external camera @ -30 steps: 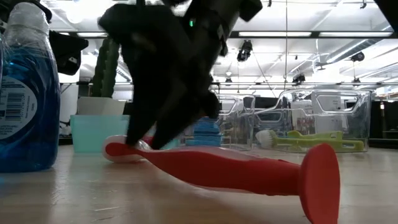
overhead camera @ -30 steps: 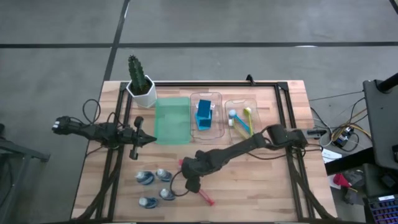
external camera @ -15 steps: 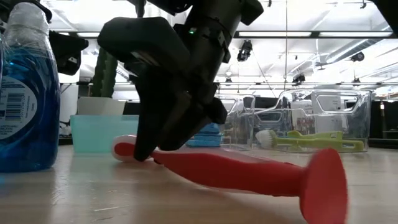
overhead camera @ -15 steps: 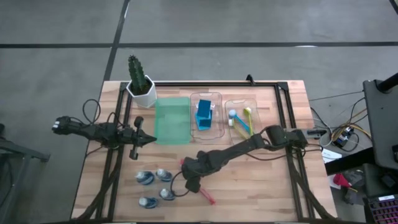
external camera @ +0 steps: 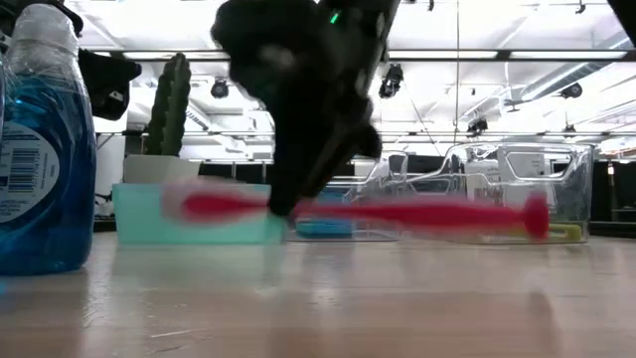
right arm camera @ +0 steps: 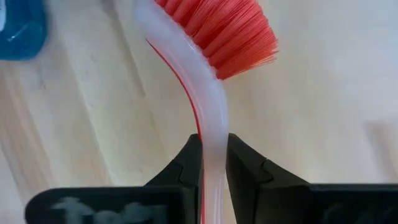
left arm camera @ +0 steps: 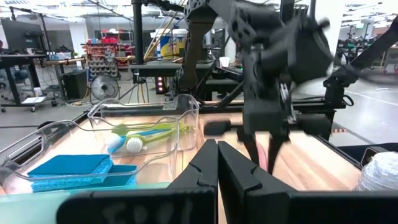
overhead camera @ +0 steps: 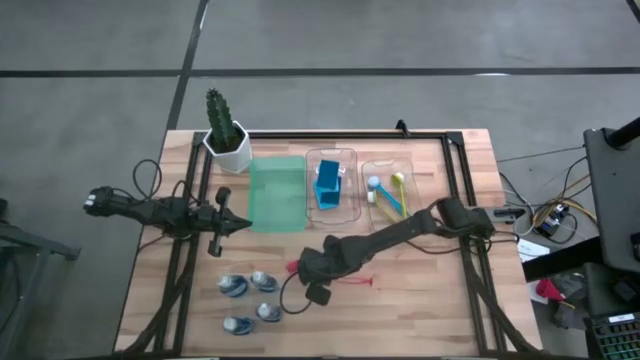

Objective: Pick & Place Kitchen Sink Supplies
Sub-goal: Put the red dish brush into the right transparent bin

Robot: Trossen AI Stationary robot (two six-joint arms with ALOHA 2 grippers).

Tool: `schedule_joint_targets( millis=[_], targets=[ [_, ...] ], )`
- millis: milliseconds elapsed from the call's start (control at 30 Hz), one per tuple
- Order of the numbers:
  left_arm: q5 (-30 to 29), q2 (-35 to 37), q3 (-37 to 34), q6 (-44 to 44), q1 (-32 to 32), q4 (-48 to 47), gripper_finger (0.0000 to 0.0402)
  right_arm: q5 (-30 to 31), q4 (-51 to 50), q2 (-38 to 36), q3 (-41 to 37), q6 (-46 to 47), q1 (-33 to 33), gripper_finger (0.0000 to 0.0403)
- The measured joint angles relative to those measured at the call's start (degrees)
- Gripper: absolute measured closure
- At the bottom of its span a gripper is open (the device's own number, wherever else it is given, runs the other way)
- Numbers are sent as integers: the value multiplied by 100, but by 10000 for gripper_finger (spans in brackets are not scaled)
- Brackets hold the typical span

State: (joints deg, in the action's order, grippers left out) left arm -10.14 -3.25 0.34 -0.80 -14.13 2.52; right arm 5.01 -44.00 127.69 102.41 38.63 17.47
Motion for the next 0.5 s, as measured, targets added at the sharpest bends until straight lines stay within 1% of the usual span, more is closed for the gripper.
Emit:
schedule_joint_targets(
  millis=[167, 267, 400, 500],
  targets=[
    [-1, -7, 0, -1, 0, 0, 399, 199, -391, -443, -11, 15, 17, 363],
    [1, -4, 0, -1, 0, 0, 399, 434, -751, -761, -11, 25, 20, 363],
    [-1, -4, 0, 1, 0, 0, 399, 1054, -1300, -1228, -34, 183, 15, 363],
    [1, -4, 0, -1, 0, 0, 399, 1541, -1764, -1600, -66, 472, 15, 363]
  ],
)
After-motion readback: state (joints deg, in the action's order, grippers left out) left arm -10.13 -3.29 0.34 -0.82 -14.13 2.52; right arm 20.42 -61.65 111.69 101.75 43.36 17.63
